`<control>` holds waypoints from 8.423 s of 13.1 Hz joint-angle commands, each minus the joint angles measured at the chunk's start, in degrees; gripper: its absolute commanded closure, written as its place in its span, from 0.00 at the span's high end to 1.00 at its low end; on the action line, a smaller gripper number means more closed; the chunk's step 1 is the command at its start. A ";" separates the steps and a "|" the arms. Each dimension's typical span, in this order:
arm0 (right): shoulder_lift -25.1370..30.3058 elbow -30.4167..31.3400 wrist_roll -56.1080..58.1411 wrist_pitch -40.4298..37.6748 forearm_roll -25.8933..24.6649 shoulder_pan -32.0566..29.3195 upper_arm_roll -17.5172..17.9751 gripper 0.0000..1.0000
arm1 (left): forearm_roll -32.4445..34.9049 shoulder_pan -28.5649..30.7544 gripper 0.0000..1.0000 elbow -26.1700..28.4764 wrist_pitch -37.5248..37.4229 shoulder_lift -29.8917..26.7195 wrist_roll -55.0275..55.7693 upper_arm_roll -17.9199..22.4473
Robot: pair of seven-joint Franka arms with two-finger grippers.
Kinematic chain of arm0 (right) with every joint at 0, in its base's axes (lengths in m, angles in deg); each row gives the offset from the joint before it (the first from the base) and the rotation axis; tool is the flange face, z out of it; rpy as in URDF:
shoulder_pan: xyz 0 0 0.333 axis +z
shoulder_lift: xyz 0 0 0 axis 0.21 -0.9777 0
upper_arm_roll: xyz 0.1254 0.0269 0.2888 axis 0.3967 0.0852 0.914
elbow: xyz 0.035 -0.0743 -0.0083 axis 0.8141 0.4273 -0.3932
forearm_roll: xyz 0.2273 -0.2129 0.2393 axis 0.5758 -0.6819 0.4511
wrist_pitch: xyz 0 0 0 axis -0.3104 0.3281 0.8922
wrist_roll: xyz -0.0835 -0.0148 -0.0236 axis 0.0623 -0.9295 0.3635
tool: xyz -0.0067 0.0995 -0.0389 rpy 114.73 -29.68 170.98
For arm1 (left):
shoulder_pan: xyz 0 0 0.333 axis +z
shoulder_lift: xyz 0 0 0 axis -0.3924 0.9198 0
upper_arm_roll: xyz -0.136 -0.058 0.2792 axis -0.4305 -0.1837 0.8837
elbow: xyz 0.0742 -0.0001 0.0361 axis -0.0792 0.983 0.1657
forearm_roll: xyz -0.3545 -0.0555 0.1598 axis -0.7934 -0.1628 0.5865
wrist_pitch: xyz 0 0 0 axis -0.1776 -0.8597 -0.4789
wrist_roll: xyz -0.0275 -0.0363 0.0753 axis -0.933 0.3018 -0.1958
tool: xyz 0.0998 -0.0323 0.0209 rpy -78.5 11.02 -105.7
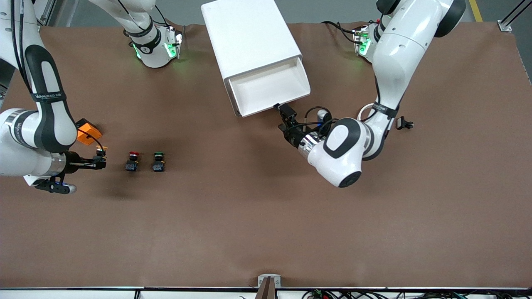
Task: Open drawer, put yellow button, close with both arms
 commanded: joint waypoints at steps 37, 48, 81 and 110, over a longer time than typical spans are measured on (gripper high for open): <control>5.60 -7.75 -114.28 4.31 2.70 65.07 -0.39 1.00 | 51.14 5.51 1.00 12.30 13.81 -26.61 -77.21 -4.65; 6.30 -16.45 -73.72 -7.98 1.39 54.45 -0.82 1.00 | 51.58 4.02 1.00 23.37 23.66 -26.87 -81.47 -12.29; 17.45 -23.41 0.07 -34.45 -6.88 9.00 -0.74 1.00 | 46.30 3.75 1.00 33.14 29.64 -26.79 -75.06 -32.78; 37.24 -4.15 1.22 -24.08 -1.61 8.20 -3.37 1.00 | 55.53 51.57 1.00 15.74 5.91 -42.42 -120.38 -30.50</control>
